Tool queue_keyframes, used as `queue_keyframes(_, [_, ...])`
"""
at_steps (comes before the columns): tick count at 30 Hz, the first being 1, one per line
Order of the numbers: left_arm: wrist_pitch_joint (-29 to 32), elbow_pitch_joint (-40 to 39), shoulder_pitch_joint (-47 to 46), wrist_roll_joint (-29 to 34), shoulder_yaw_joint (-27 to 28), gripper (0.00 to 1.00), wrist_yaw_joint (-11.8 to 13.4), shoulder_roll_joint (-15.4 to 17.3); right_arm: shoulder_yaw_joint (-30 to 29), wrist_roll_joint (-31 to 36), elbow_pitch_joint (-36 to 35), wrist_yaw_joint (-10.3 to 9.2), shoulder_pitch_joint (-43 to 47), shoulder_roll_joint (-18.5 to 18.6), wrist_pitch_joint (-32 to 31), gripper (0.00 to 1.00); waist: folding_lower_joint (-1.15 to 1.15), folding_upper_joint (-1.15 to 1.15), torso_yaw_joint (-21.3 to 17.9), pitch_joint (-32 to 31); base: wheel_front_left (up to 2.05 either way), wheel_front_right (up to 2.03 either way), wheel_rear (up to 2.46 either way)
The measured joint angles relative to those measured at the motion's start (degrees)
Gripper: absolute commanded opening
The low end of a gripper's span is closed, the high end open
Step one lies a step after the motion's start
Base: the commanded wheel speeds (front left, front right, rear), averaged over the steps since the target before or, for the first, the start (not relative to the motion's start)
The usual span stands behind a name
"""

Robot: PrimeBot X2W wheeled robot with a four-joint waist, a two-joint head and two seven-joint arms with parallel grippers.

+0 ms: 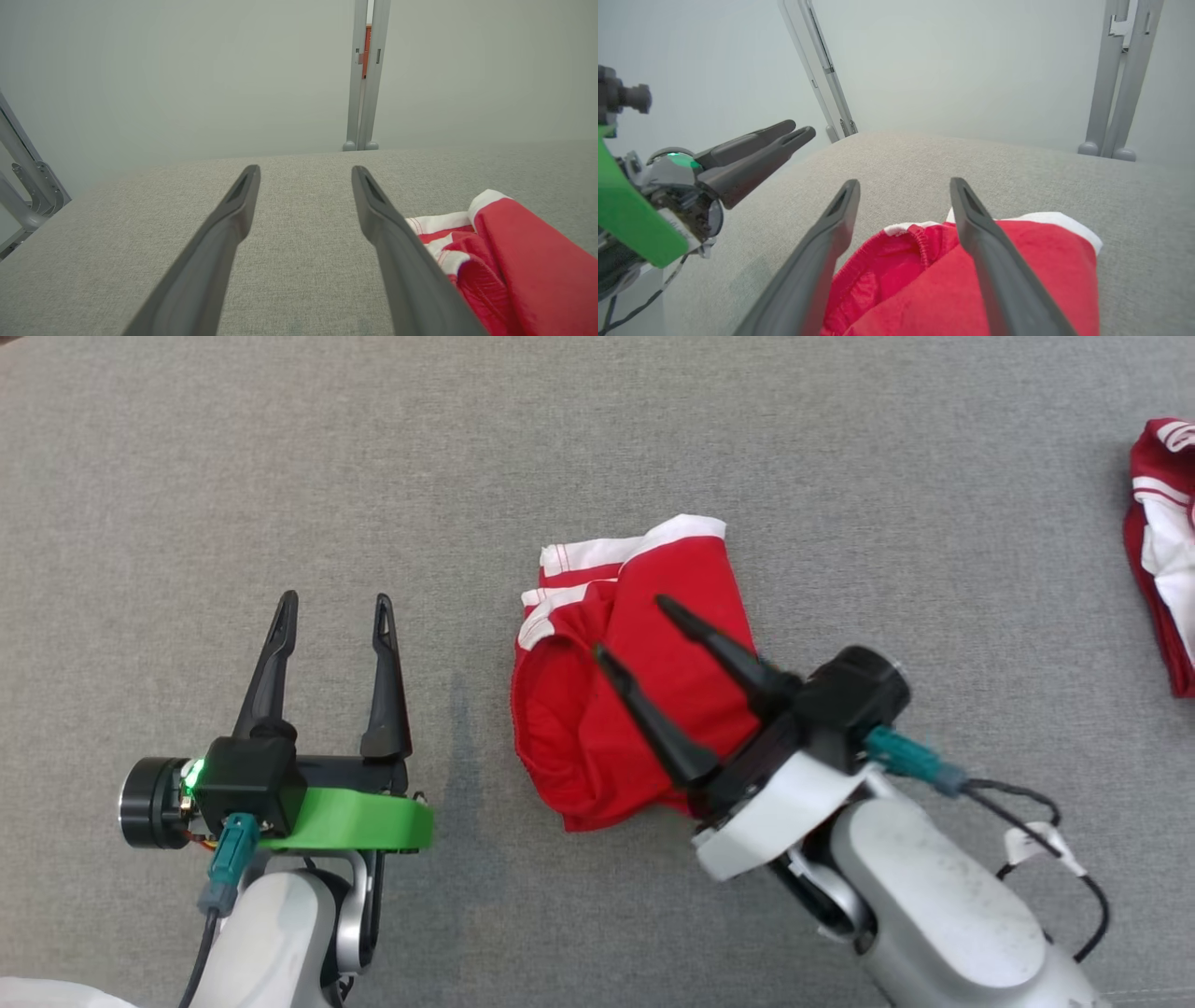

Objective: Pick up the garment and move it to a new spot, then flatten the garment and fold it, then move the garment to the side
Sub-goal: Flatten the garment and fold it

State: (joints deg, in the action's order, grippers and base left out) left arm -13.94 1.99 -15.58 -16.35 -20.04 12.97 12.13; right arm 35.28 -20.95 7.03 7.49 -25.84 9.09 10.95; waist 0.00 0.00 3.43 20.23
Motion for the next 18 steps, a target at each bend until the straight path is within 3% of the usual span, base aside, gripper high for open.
queue_keyframes(12, [1.3,-0.3,2.1,0.3,1.6,1.0,1.7,3.1,-26.3,5.7,-6.6,0.0,12.1,1.1,1.9,1.0,0.0,0.0,-3.9,-2.0,0.0,0.0,0.0])
queue_keyframes(18, [1.8,-0.5,5.3,-0.1,2.2,1.0,2.5,4.1,-32.7,7.6,-9.9,0.0,19.0,0.1,-0.2,1.0,0.0,0.0,-5.4,-4.6,0.0,0.0,0.0])
